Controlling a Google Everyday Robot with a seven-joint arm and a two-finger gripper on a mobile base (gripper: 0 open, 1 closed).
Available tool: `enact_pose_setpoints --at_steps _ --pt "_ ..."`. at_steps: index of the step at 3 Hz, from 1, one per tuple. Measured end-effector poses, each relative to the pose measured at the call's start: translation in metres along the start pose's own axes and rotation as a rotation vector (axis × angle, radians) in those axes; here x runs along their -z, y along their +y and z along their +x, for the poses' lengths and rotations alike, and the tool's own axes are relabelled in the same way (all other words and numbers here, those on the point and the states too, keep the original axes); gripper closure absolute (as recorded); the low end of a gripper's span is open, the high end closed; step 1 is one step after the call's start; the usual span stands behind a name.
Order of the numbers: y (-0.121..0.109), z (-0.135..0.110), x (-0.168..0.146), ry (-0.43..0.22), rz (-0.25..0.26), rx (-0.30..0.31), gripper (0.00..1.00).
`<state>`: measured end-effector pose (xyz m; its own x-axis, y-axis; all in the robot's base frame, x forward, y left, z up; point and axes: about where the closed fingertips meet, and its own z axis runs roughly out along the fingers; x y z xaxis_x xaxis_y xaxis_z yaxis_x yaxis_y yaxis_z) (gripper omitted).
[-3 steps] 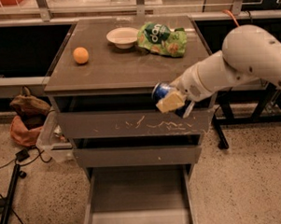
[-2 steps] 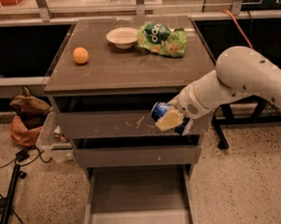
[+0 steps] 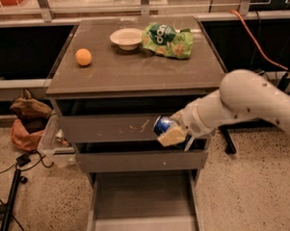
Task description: Place pepsi can into bottom drawer
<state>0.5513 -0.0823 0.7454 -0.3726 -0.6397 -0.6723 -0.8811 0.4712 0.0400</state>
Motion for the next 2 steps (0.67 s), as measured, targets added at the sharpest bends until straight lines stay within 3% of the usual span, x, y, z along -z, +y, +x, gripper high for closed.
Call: enact_pose_setpoints --at_steps 1,2 --pt "0.031 0.066 -0.078 -0.016 -0.051 -0.023 1.00" --pt "0.049 0.115 -0.140 -0.051 -0.057 -0.083 1.00"
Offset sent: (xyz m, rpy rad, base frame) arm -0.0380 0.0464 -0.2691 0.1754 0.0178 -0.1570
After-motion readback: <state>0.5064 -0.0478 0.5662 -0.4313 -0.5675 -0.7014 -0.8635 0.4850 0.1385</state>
